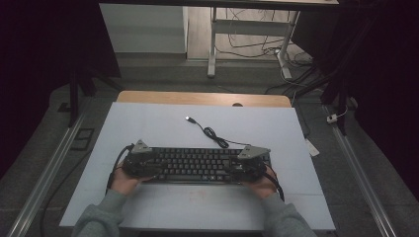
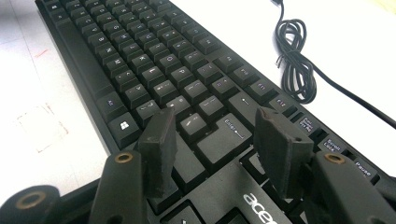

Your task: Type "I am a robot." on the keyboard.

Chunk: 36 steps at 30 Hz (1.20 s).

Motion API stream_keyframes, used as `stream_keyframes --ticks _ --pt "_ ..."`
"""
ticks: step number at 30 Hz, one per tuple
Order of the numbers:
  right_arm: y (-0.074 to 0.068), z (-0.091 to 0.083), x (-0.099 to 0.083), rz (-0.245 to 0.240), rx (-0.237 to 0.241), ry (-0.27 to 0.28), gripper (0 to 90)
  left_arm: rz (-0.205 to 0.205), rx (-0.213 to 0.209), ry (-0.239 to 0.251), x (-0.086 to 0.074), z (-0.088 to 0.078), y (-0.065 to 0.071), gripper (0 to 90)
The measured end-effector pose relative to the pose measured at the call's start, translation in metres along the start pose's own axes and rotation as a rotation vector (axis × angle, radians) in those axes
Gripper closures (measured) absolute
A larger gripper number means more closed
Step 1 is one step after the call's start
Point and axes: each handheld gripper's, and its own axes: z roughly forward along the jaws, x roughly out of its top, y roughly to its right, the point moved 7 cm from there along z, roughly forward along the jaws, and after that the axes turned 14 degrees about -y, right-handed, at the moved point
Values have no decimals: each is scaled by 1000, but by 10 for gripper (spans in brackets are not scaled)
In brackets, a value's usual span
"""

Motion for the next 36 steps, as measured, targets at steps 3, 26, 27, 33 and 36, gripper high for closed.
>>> stream_keyframes --ticks 3,26,27,33,36 --pt "0 0 0 2 -1 1 495 6 0 -6 3 3 1 428" --pt "0 0 0 1 -1 4 496 86 -3 -62 18 34 16 888" --pt "0 0 0 0 -2 0 496 89 2 -65 18 35 16 888" --pt "0 0 0 0 -1 4 495 88 12 -68 19 38 16 888" --pt "0 0 0 0 -3 2 496 85 14 -67 19 39 16 888"
